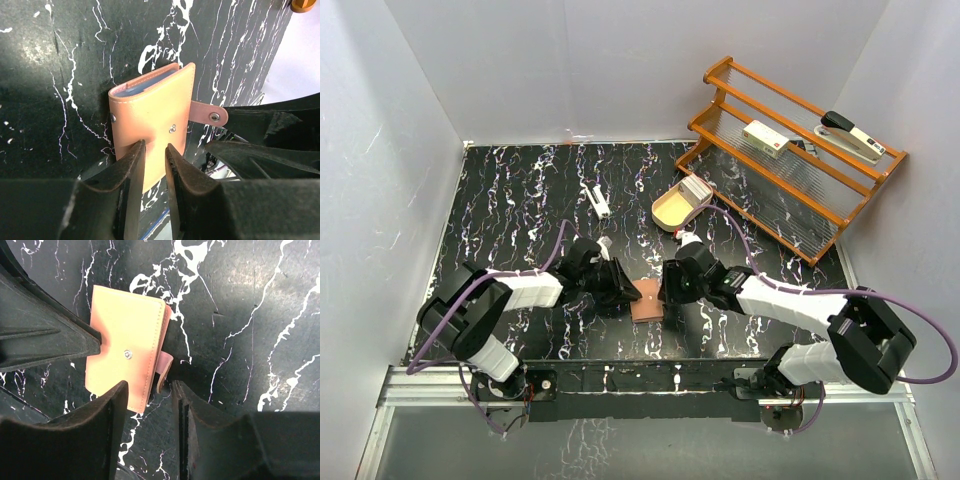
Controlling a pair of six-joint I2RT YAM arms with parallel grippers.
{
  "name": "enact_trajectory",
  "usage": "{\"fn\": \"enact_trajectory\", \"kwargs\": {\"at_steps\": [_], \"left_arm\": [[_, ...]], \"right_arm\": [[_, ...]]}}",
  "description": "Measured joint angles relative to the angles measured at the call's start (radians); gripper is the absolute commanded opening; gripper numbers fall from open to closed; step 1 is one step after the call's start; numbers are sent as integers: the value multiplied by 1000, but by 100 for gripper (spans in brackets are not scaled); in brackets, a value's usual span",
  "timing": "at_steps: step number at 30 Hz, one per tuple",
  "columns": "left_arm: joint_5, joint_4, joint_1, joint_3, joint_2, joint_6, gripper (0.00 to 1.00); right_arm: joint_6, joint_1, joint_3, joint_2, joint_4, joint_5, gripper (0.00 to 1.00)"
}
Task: Put the credit cards into the card holder
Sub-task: Close the card holder at the center of the board.
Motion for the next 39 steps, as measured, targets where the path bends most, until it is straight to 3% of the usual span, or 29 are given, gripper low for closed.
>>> {"fn": "enact_trajectory", "kwargs": {"at_steps": [14, 27, 39], "left_arm": [[5, -20, -1, 25, 29, 21, 21], [8, -3, -1, 18, 29, 7, 21], [18, 40, -1, 0, 32, -24, 21]], "right_arm": [[27, -6, -19, 23, 54, -47, 43], [25, -6, -19, 58, 124, -109, 40], [25, -6, -33, 96, 174, -120, 24]]}}
